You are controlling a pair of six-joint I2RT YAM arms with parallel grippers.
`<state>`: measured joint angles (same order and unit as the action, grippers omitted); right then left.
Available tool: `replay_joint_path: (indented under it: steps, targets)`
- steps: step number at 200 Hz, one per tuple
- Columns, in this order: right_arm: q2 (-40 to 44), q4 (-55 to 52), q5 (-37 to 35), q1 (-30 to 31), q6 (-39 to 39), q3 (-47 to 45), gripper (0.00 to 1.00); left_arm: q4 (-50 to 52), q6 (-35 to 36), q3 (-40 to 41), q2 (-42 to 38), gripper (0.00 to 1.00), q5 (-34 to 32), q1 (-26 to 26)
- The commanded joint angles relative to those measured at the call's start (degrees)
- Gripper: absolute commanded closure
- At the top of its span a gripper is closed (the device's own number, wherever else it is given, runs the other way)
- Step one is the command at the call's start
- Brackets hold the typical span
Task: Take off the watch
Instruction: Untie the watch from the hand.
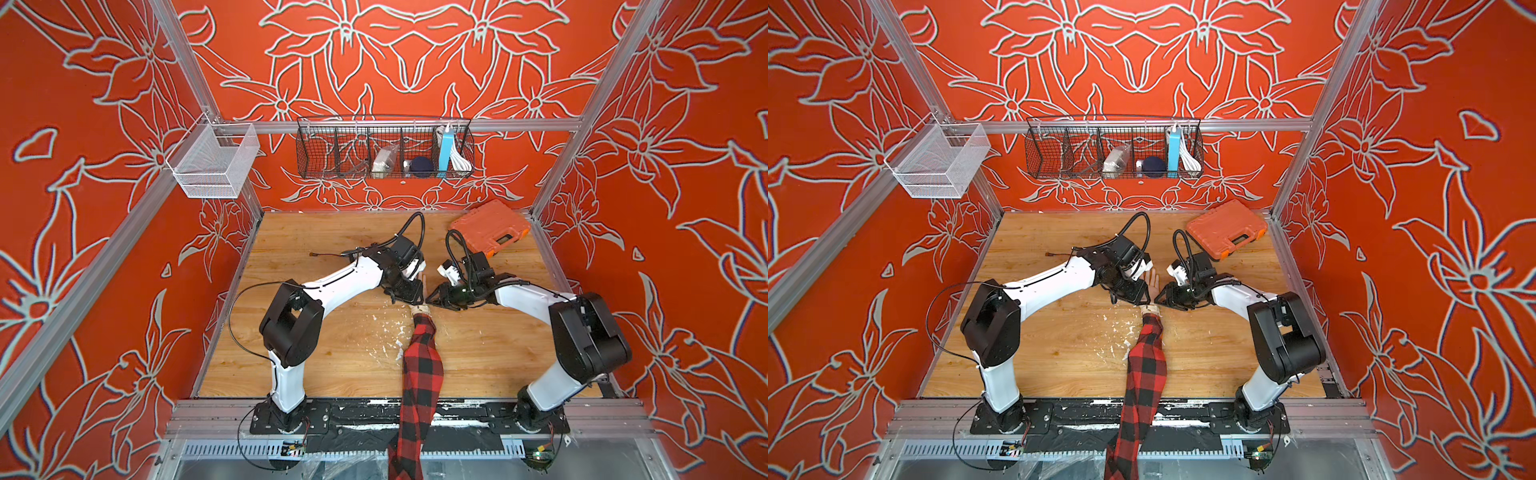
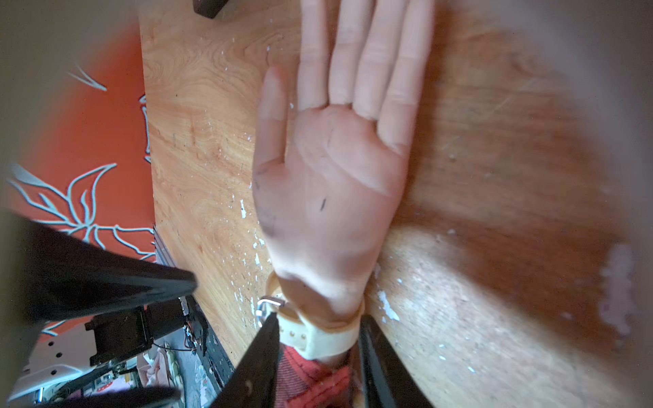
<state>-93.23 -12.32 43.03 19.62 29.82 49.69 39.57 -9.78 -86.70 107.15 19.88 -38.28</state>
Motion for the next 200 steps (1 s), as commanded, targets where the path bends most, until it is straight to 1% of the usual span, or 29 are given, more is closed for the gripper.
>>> replay_joint_path:
  steps: [1,18,25,52,68,91,125,142,162,200]
  targets:
    - [2.3,0.89,-1.93,-3.2,2.07,-2.5,0.61,3.77,14.88,-1.19,-0.76,0.54,-1.71,-0.3]
    - [3.22,1.14,-2.46,-5.58,1.99,-3.54,0.61,3.7,25.57,0.25,-1.88,0.5,5.06,-0.43]
    - [3.74,1.18,-2.51,-6.27,1.94,-3.86,0.61,3.87,29.04,0.98,-2.25,0.49,6.52,-0.54]
    - [6.14,0.47,-3.44,-7.6,1.15,-4.34,0.62,6.23,40.84,1.17,-1.29,0.49,7.16,-0.75]
    - [7.63,0.1,-4.32,-7.74,0.29,-4.48,0.62,5.99,45.19,1.19,0.17,0.49,6.68,-0.71]
    - [9.17,-0.2,-5.14,-7.7,-0.83,-4.78,0.62,-0.54,47.43,4.24,0.53,0.5,7.46,-0.66]
    - [9.56,-0.96,-4.82,-7.68,-1.8,-4.77,0.62,-11.42,46.7,8.65,0.87,0.49,6.31,-0.7]
    - [9.61,-0.71,-4.45,-7.75,-1.78,-4.83,0.62,-13.27,46.97,8.81,1.72,0.49,6.37,-0.7]
    - [9.81,-0.88,-4.18,-7.68,-1.87,-4.78,0.63,-16.57,46.6,9.82,2.31,0.5,3.65,-0.65]
    - [10.62,-2.05,-4.79,-7.7,-2.83,-4.85,0.63,-19.69,47.22,11.29,3.18,0.53,1.48,-0.61]
